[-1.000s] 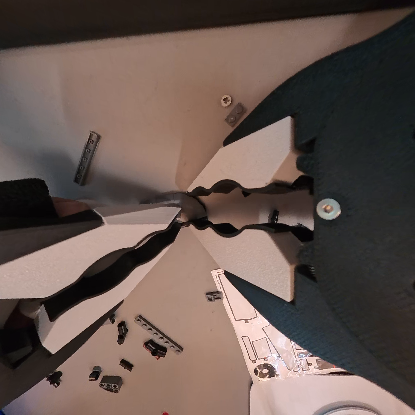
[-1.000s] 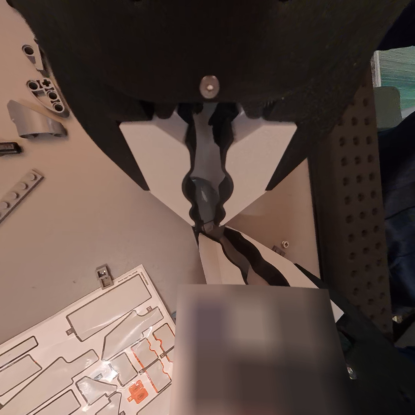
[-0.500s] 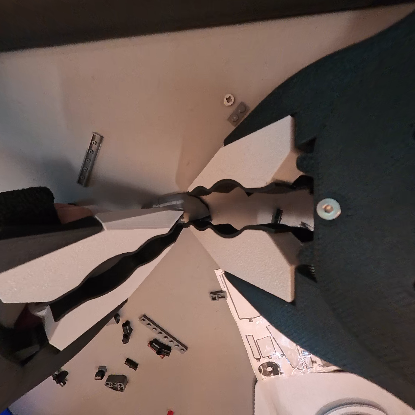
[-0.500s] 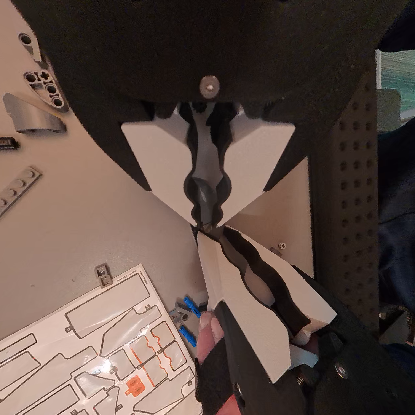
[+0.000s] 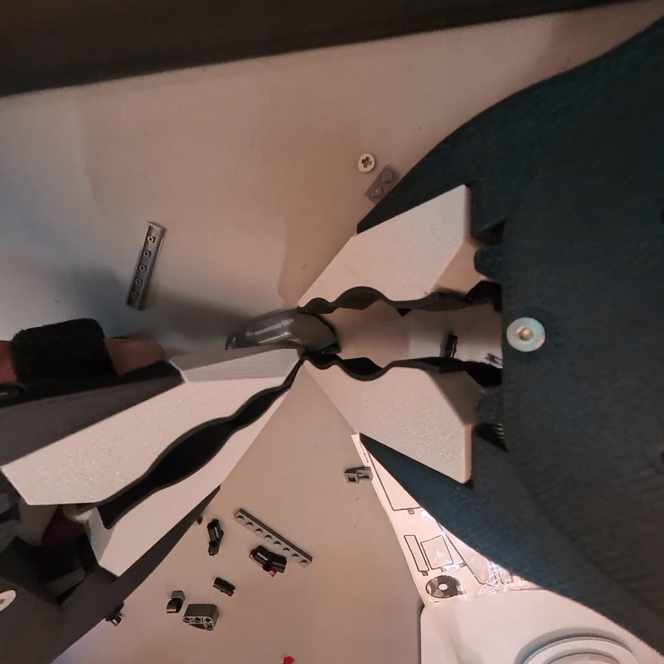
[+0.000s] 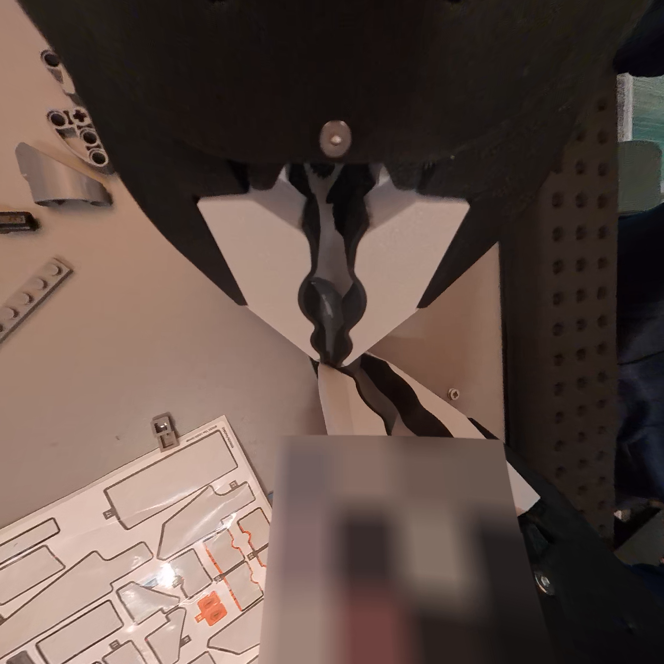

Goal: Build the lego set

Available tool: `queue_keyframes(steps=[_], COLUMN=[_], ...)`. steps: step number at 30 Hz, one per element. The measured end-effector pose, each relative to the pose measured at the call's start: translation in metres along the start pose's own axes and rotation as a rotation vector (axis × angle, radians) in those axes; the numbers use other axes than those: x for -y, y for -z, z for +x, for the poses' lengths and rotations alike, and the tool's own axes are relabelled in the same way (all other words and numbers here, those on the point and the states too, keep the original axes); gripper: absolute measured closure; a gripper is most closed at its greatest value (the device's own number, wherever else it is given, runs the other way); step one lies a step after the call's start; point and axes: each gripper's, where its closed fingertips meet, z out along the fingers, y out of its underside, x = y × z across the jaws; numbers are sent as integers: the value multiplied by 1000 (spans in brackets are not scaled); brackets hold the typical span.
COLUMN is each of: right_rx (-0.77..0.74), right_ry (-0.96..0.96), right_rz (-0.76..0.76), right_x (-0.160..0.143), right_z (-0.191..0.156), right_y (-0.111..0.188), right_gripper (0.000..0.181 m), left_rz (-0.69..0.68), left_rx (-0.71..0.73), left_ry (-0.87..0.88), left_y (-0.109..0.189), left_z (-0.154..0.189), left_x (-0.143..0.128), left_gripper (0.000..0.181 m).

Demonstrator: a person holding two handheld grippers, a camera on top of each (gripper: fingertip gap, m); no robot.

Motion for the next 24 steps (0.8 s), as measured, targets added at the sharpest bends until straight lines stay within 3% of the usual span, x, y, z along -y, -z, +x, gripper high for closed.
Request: queue_keyframes(steps=[11,24], right_rx=[-19,-69], right_ry=[21,47], right_rz=[-45,-76], right_x=[-6,-6], right_z=[0,-1], right_y=[6,6], right_gripper=[172,181], left_rz=[14,8], left_rx=[-12,-22], left_ry=[-2,5], left_y=[-2,-2], left_z=[2,3], left_x=[4,4], left_gripper=[162,162])
